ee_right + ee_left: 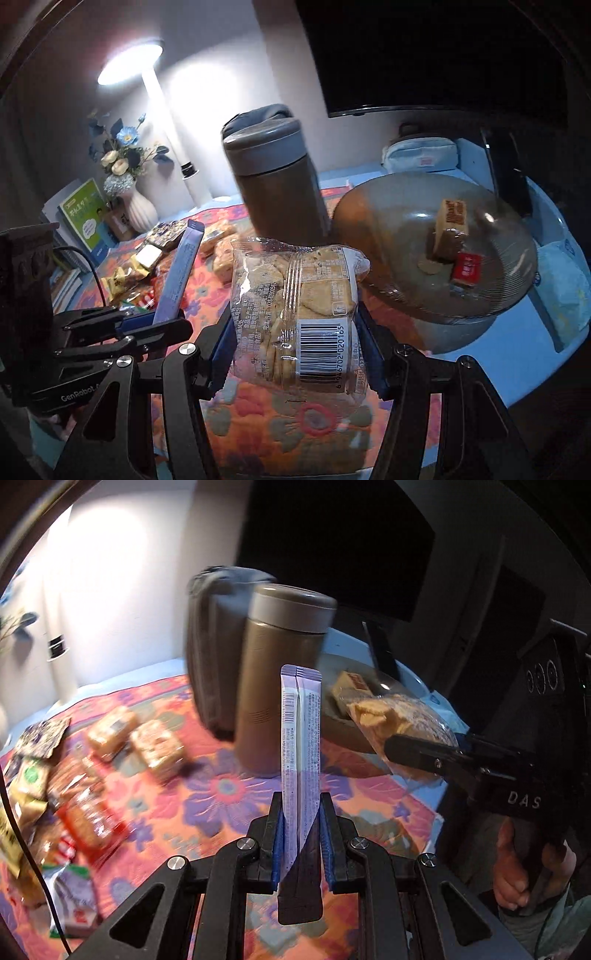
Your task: Organize snacks
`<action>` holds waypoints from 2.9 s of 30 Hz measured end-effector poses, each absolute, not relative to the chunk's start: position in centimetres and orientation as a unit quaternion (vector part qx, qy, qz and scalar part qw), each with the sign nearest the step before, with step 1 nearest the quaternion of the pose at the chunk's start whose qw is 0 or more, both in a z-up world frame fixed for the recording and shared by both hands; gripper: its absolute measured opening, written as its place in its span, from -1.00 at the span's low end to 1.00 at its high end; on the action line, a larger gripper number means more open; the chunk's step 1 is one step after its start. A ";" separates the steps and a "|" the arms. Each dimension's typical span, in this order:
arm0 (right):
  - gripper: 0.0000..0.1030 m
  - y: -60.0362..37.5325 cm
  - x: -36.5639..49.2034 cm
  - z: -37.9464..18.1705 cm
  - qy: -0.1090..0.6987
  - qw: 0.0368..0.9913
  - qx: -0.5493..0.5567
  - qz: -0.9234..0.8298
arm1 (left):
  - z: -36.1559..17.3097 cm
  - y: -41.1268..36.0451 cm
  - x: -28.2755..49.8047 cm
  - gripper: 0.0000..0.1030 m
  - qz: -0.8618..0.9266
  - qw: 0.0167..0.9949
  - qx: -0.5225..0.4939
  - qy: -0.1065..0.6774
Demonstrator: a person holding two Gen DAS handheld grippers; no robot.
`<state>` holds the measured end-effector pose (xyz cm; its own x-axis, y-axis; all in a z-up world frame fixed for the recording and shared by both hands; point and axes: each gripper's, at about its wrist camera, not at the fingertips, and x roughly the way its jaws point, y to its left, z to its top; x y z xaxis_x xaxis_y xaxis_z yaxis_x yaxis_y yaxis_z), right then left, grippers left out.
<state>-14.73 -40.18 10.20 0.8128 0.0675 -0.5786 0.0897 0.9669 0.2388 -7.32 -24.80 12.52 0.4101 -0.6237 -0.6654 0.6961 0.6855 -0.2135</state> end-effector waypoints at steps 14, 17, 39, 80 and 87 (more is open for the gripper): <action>0.12 -51.7 -12.0 10.7 0.279 0.934 0.203 -0.097 | 15.5 -37.4 -5.7 -0.69 -0.421 0.827 0.095 0.361; 0.13 -53.6 -10.9 10.2 0.290 0.923 0.231 -0.106 | 15.5 -40.0 -4.6 -0.69 -0.401 0.829 0.092 0.378; 0.29 -57.5 -10.5 8.0 0.307 0.897 0.298 -0.110 | 15.5 -42.2 -3.0 0.31 -0.391 0.847 0.065 0.354; 0.29 -22.9 -4.6 5.1 0.317 0.932 0.014 0.177 | 8.0 4.3 -4.6 0.31 -0.093 0.908 -0.173 0.370; 0.29 -22.0 -1.4 3.3 0.366 0.911 0.041 0.185 | 7.4 3.8 -2.9 0.31 -0.115 0.905 -0.178 0.369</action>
